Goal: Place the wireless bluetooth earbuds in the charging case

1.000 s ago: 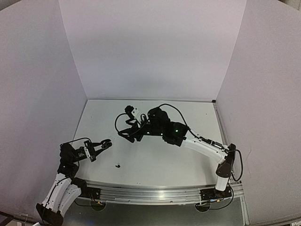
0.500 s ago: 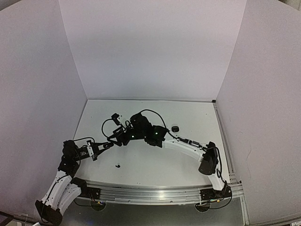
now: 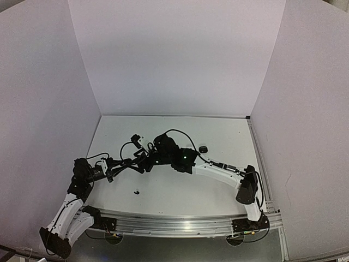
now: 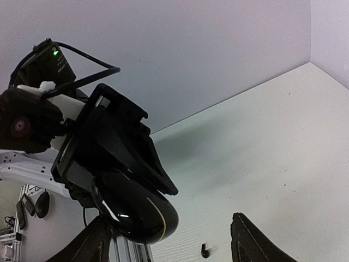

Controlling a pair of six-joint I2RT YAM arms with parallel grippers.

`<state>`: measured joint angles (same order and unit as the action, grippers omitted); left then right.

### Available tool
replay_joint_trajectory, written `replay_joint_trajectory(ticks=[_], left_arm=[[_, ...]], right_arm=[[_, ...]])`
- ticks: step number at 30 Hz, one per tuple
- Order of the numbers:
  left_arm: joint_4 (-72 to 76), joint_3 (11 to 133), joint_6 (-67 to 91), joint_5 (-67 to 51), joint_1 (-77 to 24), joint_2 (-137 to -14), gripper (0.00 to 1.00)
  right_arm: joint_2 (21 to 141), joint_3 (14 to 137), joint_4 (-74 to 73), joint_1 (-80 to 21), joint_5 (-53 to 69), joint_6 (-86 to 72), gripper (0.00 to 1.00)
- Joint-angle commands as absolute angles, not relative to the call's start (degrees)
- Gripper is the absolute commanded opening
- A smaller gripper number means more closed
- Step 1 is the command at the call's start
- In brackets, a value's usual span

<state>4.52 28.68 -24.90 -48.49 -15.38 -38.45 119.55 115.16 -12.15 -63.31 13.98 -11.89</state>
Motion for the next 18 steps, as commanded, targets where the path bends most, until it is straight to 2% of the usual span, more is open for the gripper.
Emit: replay_joint_trajectory(ticks=[1, 13, 18], left_arm=[[2.67, 32.92, -18.32, -58.51, -15.35, -40.14, 0.0], [2.76, 35.22, -13.64, -65.75, -15.31, -42.59, 0.0], [2.45, 35.66, -14.06, -66.72, -15.3, -43.12, 0.0]], right_arm=[[113.02, 113.71, -12.1, -62.96, 12.85, -8.35, 0.72], [116.21, 115.8, -15.23, -62.96, 22.96, -1.36, 0.77], [117.64, 117.6, -17.49, -62.94, 21.91, -0.1, 0.76]])
